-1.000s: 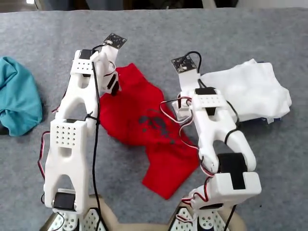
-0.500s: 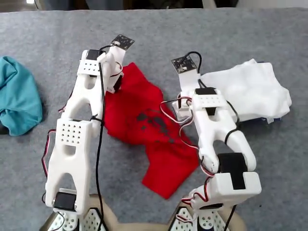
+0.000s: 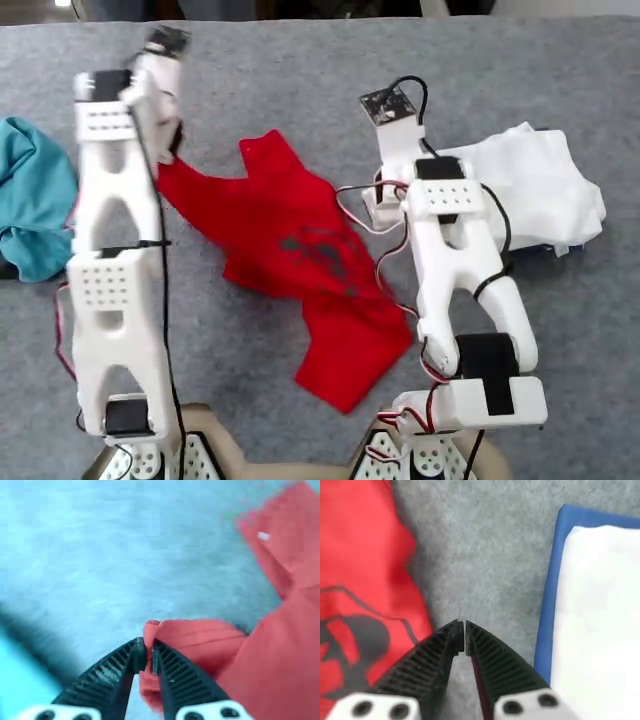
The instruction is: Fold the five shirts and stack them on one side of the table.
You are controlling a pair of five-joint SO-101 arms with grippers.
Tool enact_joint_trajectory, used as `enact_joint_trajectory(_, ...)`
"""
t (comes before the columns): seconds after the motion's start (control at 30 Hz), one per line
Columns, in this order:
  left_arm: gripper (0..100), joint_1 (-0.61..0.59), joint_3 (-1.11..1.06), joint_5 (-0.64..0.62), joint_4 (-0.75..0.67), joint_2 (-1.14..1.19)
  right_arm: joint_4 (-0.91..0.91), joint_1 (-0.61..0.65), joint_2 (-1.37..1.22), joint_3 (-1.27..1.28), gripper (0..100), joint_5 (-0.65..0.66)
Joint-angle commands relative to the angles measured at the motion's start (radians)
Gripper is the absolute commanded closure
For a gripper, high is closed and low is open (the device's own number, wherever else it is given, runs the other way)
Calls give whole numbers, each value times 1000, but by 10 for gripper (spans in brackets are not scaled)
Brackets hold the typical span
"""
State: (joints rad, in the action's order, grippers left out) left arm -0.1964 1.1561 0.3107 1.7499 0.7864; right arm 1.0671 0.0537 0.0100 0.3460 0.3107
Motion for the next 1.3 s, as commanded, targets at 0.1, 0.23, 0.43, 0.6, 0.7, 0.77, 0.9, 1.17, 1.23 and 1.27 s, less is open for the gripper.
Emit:
enact_joint_trajectory(0.1, 972, -107, -206, -57, 12, -345, 129, 28, 51, -67, 920, -3)
enact_joint_trajectory(0.23, 972, -114, -509, -51, 12, -603, 184, 117, 48, -67, 789, 5)
enact_joint_trajectory(0.43, 972, -197, -846, -23, 11, -1031, 190, 259, 47, -67, 705, -2)
enact_joint_trajectory(0.6, 972, -466, -1035, 61, 11, -1234, 190, 292, 48, -70, 705, -3)
enact_joint_trajectory(0.7, 972, -650, -1070, 141, 11, -1244, 190, 288, 53, -70, 705, -3)
enact_joint_trajectory(0.77, 972, -740, -1081, 213, 11, -1244, 192, 293, 47, -82, 705, -3)
enact_joint_trajectory(0.9, 972, -840, -1081, 336, 11, -1244, 195, 301, 25, -140, 711, -3)
enact_joint_trajectory(1.17, 972, -909, -1185, 400, 11, -1243, 261, 482, -151, -295, 877, -5)
enact_joint_trajectory(1.23, 972, -924, -1188, 400, 9, -1243, 272, 525, -203, -344, 830, -5)
enact_joint_trajectory(1.27, 972, -926, -1188, 400, 8, -1243, 278, 542, -229, -371, 796, -5)
